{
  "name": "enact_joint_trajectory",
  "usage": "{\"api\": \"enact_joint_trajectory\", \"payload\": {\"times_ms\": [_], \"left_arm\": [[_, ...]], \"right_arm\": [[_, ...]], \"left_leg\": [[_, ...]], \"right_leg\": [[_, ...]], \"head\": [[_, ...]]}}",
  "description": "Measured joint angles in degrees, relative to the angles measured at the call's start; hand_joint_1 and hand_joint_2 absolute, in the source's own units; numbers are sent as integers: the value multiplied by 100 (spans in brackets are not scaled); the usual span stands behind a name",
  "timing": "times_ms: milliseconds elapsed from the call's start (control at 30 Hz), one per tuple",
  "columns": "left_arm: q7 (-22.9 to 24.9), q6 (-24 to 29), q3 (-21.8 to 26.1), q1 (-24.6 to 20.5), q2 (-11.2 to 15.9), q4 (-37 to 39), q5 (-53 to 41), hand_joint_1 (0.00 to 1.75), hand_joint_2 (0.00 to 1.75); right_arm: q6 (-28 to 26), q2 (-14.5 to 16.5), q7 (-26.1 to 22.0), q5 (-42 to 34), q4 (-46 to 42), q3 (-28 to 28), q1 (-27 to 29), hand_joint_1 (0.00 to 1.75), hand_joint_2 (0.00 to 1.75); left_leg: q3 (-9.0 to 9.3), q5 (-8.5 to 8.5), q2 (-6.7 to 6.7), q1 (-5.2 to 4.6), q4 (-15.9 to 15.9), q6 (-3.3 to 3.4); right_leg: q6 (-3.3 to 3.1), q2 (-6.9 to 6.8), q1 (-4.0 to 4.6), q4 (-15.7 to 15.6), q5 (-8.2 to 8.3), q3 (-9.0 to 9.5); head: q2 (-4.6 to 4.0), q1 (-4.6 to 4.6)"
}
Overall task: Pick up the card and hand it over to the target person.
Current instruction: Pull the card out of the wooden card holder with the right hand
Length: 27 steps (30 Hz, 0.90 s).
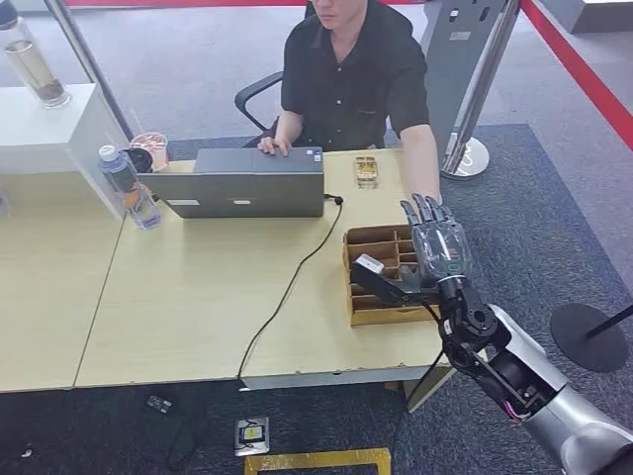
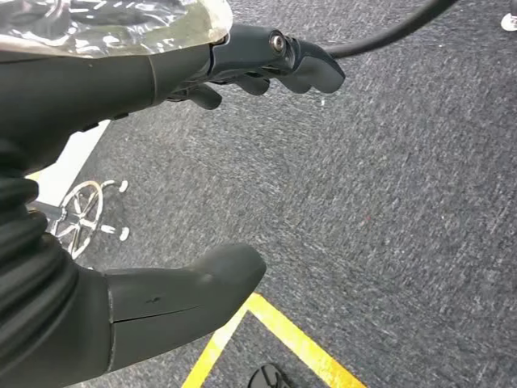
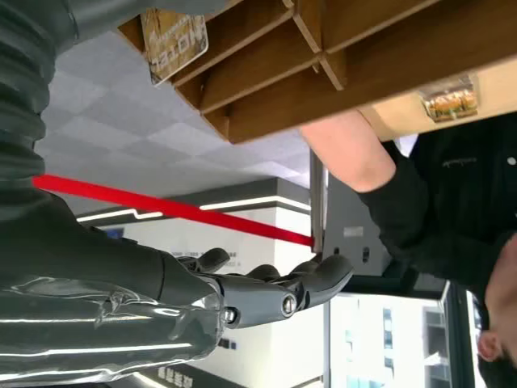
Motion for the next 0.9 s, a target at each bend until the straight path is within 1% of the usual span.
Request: {"api": "enact_joint_trajectory", "payload": {"times_ms": [167, 367, 500, 700, 900], "left_arm": [[22, 0, 13, 3, 7, 2, 3, 0, 175], [48, 0, 68, 2, -25, -51, 15, 0, 175], [95, 0, 101, 3, -71, -134, 54, 0, 175], [134, 0, 112, 7, -92, -184, 82, 0, 175], [78, 0, 73, 6, -68, -144, 111, 0, 175]], "right_arm": [[11, -15, 47, -40, 42, 11, -9, 5, 175], [-52, -162, 338, -102, -96, -127, 76, 3, 175], [-246, -304, 523, -193, -467, -334, 249, 4, 175], [-395, -498, 682, -184, -1133, -554, 515, 8, 175], [-338, -582, 797, -119, -1541, -672, 721, 10, 175]], "left_leg": [[-2, -1, -5, 0, 3, 0], [-4, -5, -14, -1, 9, 1], [-7, -1, -20, -2, 9, 2], [-6, -5, -26, -3, 13, 3], [-13, -3, -26, -3, 15, 1]], "right_leg": [[0, -5, 0, 3, -3, -1], [1, -12, -1, 8, -9, -1], [2, -20, -2, 7, -7, -3], [3, -26, -3, 10, -13, -3], [1, -28, -3, 12, -12, -11]], "head": [[0, 0], [0, 0], [0, 0], [0, 0], [0, 0]]}}
